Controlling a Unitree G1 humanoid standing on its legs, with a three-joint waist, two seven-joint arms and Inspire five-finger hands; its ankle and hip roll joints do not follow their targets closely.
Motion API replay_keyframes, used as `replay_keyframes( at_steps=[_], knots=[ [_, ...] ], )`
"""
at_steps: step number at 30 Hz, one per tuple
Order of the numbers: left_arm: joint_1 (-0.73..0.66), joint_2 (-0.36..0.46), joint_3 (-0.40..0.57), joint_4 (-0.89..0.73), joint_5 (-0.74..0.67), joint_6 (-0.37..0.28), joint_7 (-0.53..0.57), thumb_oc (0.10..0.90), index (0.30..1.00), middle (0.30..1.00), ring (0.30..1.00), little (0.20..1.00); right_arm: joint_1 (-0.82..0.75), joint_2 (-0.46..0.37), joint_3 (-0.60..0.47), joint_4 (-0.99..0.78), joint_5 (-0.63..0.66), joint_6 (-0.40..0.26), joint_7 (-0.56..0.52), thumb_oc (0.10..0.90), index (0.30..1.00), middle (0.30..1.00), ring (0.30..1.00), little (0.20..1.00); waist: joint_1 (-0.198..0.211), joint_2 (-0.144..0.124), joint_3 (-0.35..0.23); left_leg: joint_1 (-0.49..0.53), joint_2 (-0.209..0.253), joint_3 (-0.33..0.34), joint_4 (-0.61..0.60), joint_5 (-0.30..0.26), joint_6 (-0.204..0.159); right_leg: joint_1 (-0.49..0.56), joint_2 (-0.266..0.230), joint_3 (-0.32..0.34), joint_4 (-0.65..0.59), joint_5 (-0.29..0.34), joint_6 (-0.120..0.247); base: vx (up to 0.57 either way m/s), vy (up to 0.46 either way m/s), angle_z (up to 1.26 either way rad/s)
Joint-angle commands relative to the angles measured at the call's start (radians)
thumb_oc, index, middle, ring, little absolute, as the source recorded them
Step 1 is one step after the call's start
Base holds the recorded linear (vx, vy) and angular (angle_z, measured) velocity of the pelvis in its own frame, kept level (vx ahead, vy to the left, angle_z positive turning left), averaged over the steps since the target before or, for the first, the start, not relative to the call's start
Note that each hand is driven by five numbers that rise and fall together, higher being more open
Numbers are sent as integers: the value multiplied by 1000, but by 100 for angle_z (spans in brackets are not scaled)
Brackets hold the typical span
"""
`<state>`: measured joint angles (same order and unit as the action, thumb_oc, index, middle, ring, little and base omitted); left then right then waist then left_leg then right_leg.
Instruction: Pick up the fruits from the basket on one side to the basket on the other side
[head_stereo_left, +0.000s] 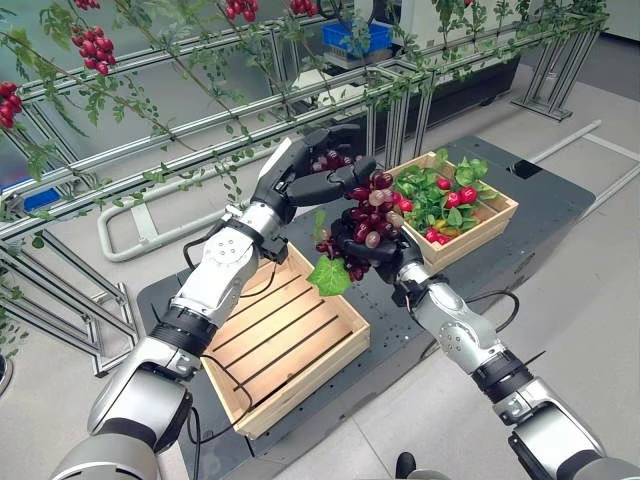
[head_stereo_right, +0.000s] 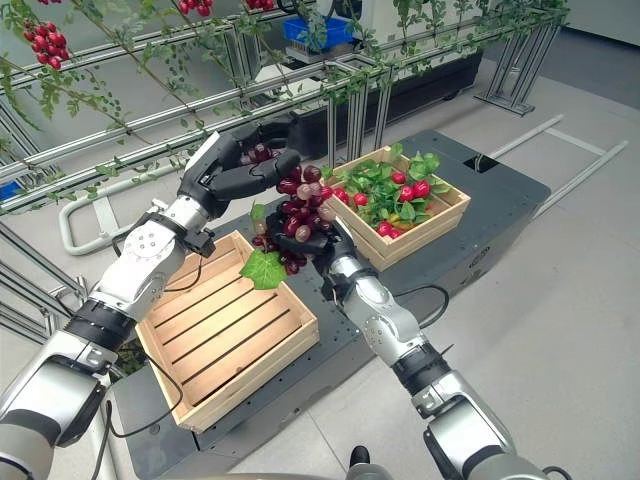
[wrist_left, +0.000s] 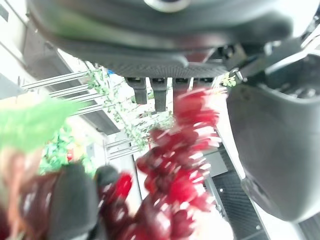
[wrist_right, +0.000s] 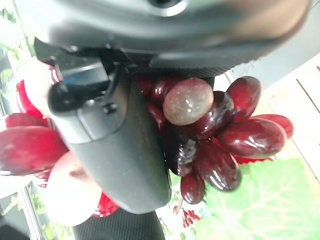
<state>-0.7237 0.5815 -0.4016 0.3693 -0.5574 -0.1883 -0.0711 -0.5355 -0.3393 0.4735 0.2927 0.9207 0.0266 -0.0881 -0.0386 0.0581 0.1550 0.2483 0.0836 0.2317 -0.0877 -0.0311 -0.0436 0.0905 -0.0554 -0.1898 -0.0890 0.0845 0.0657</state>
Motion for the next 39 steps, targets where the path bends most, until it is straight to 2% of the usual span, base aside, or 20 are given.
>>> replay_keyframes(
  at_steps=[1,10,12,17,21,25,29,30,31,32,33,34,35,36,37,39],
  knots=[
    [-155,80,95,57,5,-153,127,800,900,900,900,900,-82,57,-122,8,62,-192,48,400,300,300,300,300,-4,-15,-119,-75,-24,-31,0,-4,18,66,-27,-6,2,-105,-26,9,-10,-10],
    [-68,74,200,62,78,-199,306,800,900,900,900,900,5,43,-151,-56,18,-176,61,400,300,300,300,300,-27,-15,-112,-80,-11,-13,0,2,10,51,-21,10,2,-105,-29,6,-5,-6],
    [-51,69,209,56,84,-195,295,800,900,900,900,900,26,43,-158,-73,8,-174,72,400,300,300,300,300,-33,-17,-111,-80,-9,-9,0,2,9,50,-19,13,2,-105,-29,2,-12,-5],
    [30,50,204,-2,45,-182,145,800,900,900,900,900,125,41,-189,-150,-54,-183,102,400,300,300,300,300,-55,-22,-105,-79,-2,12,0,6,8,44,-14,27,2,-99,-26,-6,-15,-2],
    [178,-17,217,-110,36,-183,66,800,900,900,900,900,221,37,-231,-200,-103,-207,126,400,300,300,300,300,-65,-29,-92,-78,2,24,0,4,10,36,-8,37,2,-96,-26,-20,-38,-18],
    [388,-115,210,-244,138,-184,50,800,900,900,900,900,358,37,-288,-281,-135,-248,145,400,300,300,300,300,-73,-41,-79,-73,9,36,0,0,16,34,2,52,2,-96,-26,2,-72,-19],
    [533,-186,205,-270,91,-168,12,800,900,900,900,900,448,29,-344,-340,-163,-283,133,400,300,300,300,300,-77,-54,-69,-61,12,48,0,2,17,30,18,81,2,-96,-33,-11,-67,-24],
    [549,-197,198,-265,79,-170,19,800,900,900,900,900,453,25,-351,-340,-164,-291,129,400,300,300,300,300,-74,-55,-65,-55,3,32,3,0,20,30,20,96,2,-96,-33,-20,-24,-33],
    [584,-211,195,-258,52,-165,32,800,900,900,900,900,455,20,-355,-335,-167,-293,125,400,300,300,300,300,-57,-67,-57,-83,-19,-39,93,-46,28,24,22,149,2,-88,-40,-1,-2,-30],
    [626,-226,203,-257,42,-175,60,800,900,900,900,900,450,18,-352,-326,-158,-281,151,400,300,300,300,300,-37,-70,-43,-115,-61,-140,170,-75,39,27,28,201,2,-81,-44,-41,26,-47],
    [690,-248,223,-266,64,-184,102,800,900,900,900,900,440,23,-337,-322,-147,-271,160,400,300,300,300,300,5,-68,-23,-153,-145,-322,182,-89,72,26,38,273,2,-58,-43,-98,64,-93],
    [739,-252,236,-269,56,-191,115,800,900,900,900,900,428,30,-310,-312,-151,-289,157,400,300,300,300,300,36,-60,-6,-152,-184,-412,144,-74,94,15,50,312,22,-55,-35,-120,73,-146],
    [752,-252,243,-266,37,-185,104,800,900,900,900,900,426,31,-304,-307,-153,-299,152,400,300,300,300,300,39,-58,-3,-150,-184,-400,139,-74,100,10,51,318,27,-56,-33,-126,97,-246],
    [769,-253,247,-249,24,-162,76,800,900,900,900,900,430,41,-296,-305,-150,-308,103,400,300,300,300,300,40,-55,4,-147,-167,-329,133,-76,108,1,45,313,29,-51,-25,-93,89,-233],
    [785,-252,248,-237,44,-160,54,800,900,900,900,900,443,50,-299,-309,-136,-312,94,400,300,300,300,300,39,-56,5,-145,-165,-316,127,-73,111,-1,39,310,18,-37,-18,-122,89,-188],
    [801,-231,236,-250,55,-170,64,800,900,900,900,900,459,52,-288,-322,-167,-343,78,400,300,300,300,300,38,-56,19,-151,-183,-340,118,-65,118,-27,37,335,9,-3,-4,-159,70,-115]
  ],
)
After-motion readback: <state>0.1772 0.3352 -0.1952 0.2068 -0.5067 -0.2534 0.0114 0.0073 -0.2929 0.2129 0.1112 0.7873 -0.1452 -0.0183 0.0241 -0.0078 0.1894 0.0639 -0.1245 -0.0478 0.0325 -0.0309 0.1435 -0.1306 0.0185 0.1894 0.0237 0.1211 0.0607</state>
